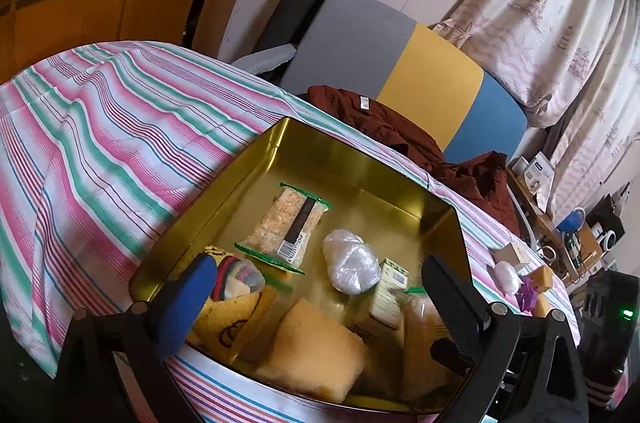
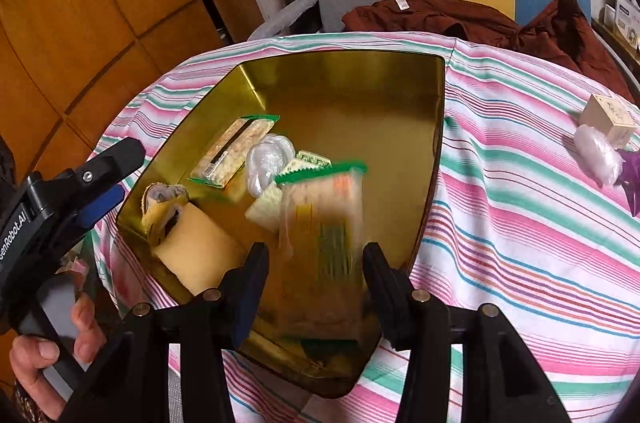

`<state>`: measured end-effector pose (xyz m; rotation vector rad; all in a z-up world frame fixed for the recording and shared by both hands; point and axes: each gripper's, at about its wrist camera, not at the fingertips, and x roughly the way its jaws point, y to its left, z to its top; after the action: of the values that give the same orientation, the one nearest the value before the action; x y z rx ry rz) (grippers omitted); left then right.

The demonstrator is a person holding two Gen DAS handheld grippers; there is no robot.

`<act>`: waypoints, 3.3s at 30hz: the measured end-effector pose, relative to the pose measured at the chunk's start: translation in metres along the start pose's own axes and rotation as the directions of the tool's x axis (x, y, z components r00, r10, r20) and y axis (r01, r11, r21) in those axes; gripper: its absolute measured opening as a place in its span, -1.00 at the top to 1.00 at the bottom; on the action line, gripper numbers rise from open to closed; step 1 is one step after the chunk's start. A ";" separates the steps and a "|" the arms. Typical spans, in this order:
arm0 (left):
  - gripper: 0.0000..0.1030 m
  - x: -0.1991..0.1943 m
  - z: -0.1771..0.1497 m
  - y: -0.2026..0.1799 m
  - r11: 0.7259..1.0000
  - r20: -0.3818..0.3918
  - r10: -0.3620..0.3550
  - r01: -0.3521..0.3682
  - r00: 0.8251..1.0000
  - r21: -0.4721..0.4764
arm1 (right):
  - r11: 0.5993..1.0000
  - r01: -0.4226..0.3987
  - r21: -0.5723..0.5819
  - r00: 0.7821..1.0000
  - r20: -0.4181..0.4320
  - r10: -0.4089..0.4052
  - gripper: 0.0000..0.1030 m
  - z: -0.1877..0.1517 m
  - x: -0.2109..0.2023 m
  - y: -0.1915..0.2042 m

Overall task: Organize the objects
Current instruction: 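Place the box in the gold tray with the left tool while the right tool lowers the WEIDAN pack in, then move both tools back to the items and grasp a purple packet with the right tool, then grasp a second purple packet with the left tool while the right tool holds its packet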

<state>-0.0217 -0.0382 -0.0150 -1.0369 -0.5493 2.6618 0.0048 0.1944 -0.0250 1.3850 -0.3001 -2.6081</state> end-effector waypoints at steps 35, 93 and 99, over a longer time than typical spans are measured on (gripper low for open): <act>-1.00 -0.003 -0.052 -0.090 0.950 -0.109 -0.142 0.167 0.984 0.264 | 0.954 0.168 0.249 0.969 0.136 -0.206 0.03 -0.037 -0.061 -0.149; -1.00 0.080 -0.100 -0.305 0.776 -0.301 -0.190 0.331 0.934 0.537 | 0.790 0.419 0.448 0.797 0.235 -0.556 0.18 -0.062 -0.104 -0.322; -0.99 0.124 -0.107 -0.373 0.671 -0.314 -0.241 0.391 0.919 0.630 | 0.738 0.400 0.544 0.758 0.256 -0.600 0.18 -0.075 -0.115 -0.334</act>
<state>-0.0088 0.3686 -0.0044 -0.8544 0.2840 2.1073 0.1116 0.5380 -0.0606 1.1100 -0.7341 -3.4916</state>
